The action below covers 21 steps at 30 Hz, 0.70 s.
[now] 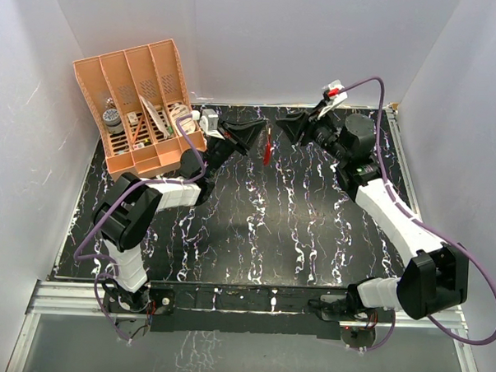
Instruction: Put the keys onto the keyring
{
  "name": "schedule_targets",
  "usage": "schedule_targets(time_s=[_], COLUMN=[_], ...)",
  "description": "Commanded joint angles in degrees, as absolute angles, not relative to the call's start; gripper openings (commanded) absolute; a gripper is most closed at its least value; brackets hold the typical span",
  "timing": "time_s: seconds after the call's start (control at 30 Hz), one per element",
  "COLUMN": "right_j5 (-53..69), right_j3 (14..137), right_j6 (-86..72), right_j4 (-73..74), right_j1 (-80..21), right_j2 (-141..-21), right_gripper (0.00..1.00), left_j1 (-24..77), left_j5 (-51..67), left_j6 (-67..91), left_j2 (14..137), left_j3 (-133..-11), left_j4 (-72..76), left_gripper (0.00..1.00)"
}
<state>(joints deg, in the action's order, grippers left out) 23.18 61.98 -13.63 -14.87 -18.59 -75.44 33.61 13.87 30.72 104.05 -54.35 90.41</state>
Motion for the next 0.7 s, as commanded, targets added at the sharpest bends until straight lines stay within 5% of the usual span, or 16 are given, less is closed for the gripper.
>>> schedule_targets(time_s=[0.0,0.67], right_j5=[32.55,48.07], right_j3=[61.66,59.74], right_j6=[-13.69,-20.93], right_j4=[-21.80,-33.70], right_j1=[-17.36,-12.22], right_j2=[-74.64,-79.37], right_gripper=[0.39,0.31], left_j1=[33.84,33.75], left_j5=[13.03,14.70], left_j6=[31.56,38.49], left_j2=[99.96,99.49], left_j3=[-55.02,-56.51], left_j4=[102.30,102.40], left_gripper=[0.00,0.00])
